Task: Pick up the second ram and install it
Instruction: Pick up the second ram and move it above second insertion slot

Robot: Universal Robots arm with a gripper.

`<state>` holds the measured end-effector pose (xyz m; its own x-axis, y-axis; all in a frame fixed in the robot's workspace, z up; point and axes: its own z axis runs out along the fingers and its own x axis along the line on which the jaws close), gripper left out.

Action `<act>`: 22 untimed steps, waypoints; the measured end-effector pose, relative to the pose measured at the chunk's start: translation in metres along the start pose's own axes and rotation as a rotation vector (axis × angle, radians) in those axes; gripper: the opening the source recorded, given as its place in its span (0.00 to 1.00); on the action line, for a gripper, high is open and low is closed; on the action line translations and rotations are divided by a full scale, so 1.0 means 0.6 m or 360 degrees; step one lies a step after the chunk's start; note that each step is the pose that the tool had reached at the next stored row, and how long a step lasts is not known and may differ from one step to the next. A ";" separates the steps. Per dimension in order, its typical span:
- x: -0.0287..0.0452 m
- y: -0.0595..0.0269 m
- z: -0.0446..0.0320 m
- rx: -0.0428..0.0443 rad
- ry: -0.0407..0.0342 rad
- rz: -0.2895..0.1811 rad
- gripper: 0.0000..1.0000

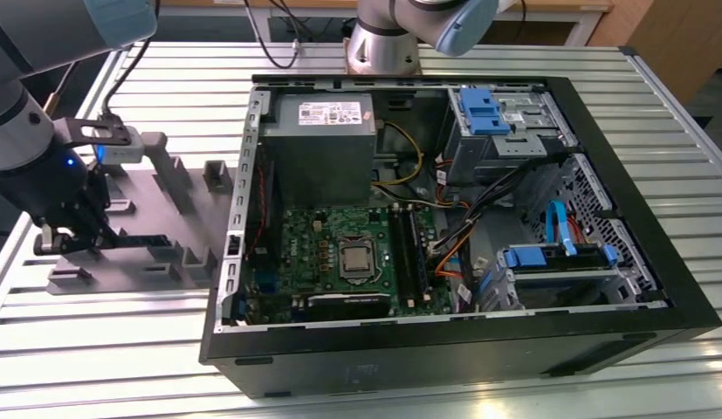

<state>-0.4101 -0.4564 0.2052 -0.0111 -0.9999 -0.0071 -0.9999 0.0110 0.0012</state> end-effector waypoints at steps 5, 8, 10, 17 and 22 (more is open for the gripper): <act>0.000 0.000 -0.004 0.0000 0.0000 0.0000 0.14; 0.000 0.000 -0.004 0.0000 0.0000 0.0000 0.14; 0.000 0.000 -0.005 0.0000 0.0000 0.0000 0.14; 0.000 0.000 -0.008 0.0000 0.0000 0.0000 0.14; 0.000 0.000 -0.012 0.0000 0.0000 0.0000 0.14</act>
<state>-0.4101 -0.4564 0.2127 -0.0110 -0.9999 -0.0071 -0.9999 0.0110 0.0011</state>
